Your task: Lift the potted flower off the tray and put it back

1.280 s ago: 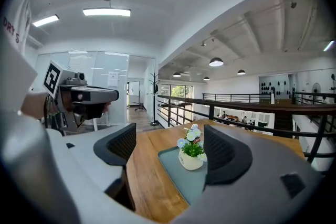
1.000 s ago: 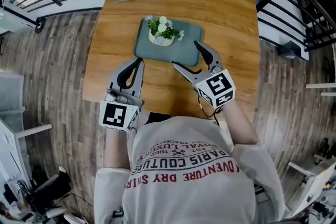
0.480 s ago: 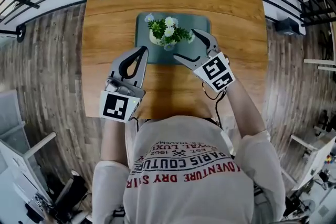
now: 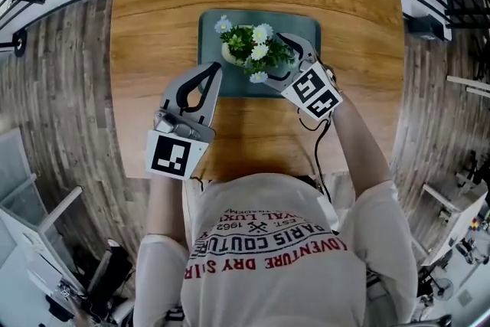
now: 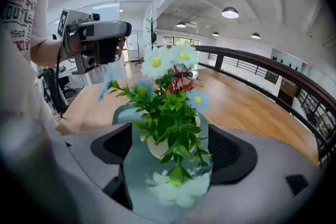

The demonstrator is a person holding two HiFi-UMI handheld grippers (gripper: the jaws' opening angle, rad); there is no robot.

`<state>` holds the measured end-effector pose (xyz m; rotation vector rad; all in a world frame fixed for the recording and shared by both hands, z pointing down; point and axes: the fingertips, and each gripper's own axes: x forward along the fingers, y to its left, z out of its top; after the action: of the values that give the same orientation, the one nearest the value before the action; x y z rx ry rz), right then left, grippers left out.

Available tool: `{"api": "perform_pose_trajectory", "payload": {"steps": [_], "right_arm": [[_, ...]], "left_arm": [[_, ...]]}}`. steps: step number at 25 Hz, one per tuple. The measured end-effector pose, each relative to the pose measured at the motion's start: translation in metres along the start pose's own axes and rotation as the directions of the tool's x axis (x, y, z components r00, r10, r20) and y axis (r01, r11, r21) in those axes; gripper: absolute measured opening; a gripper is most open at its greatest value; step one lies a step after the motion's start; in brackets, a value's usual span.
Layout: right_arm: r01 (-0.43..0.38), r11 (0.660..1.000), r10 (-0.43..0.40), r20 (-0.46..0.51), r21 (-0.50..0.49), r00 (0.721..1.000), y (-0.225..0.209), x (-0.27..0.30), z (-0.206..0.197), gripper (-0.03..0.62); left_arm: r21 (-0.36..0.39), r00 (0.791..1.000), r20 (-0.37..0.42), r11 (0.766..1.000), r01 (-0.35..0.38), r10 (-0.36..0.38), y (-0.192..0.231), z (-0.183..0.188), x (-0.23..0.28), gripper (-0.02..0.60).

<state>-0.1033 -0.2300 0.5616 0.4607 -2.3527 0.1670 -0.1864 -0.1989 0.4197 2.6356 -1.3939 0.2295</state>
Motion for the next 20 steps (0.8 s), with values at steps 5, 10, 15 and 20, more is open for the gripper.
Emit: {"api": "perform_pose_trajectory", "payload": {"steps": [5, 10, 15, 20], "right_arm": [[-0.028, 1.000, 0.028, -0.014, -0.005, 1.000, -0.007, 0.023, -0.012, 0.439], [-0.074, 0.997, 0.074, -0.006, -0.012, 0.997, -0.003, 0.039, -0.013, 0.445], [-0.102, 0.995, 0.103, 0.034, -0.014, 0.994, -0.002, 0.044, -0.007, 0.454], [-0.114, 0.993, 0.114, 0.091, -0.006, 0.989, 0.002, 0.049, -0.003, 0.460]], "left_arm": [[-0.018, 1.000, -0.018, 1.000, 0.007, -0.008, 0.007, -0.014, 0.008, 0.012], [-0.026, 0.999, -0.036, 1.000, 0.014, -0.015, 0.015, -0.026, 0.012, 0.012], [-0.033, 0.999, -0.038, 0.999, 0.017, -0.018, 0.020, -0.033, 0.016, 0.012], [-0.039, 0.999, -0.045, 0.999, 0.017, -0.019, 0.021, -0.042, 0.015, 0.012]]}}
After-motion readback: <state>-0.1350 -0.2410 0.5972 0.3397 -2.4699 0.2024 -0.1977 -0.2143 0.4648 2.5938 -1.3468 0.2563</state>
